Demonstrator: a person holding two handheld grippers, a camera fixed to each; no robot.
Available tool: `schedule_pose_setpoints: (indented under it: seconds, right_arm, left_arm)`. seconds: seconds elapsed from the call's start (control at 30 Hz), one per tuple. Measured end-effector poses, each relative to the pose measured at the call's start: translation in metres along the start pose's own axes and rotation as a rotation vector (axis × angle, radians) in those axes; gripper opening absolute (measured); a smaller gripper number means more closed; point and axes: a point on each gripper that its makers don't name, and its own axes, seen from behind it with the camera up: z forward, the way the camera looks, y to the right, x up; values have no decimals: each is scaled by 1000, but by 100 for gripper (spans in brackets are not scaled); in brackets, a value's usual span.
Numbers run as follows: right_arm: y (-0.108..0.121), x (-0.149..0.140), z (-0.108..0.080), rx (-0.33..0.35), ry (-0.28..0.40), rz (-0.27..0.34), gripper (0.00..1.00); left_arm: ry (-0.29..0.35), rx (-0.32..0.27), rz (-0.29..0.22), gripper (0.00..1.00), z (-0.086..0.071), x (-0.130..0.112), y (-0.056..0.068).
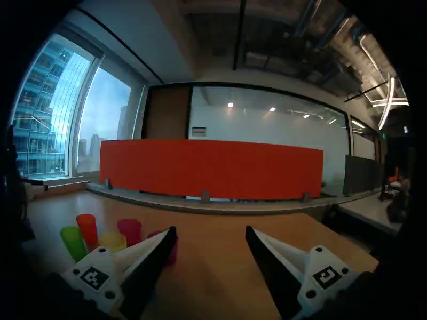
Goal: Pour water
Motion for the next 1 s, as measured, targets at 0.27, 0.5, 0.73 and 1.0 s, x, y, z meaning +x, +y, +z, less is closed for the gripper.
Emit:
schedule_pose_setpoints:
  seconds: [0.27,0.5,0.73,1.0]
  right_arm:
    - [0,35,3,17,-32,-1,100]
    - [4,66,8,32,-46,34,100]
    - [8,98,10,44,-40,48,100]
    - [12,128,15,64,-42,40,100]
  left_arm:
    - [-26,-32,-53,99,6,35,5]
    - [-32,-67,-59,99,12,69,10]
    - [-31,-127,-46,99,16,101,24]
    - [-28,-193,-55,99,20,136,38]
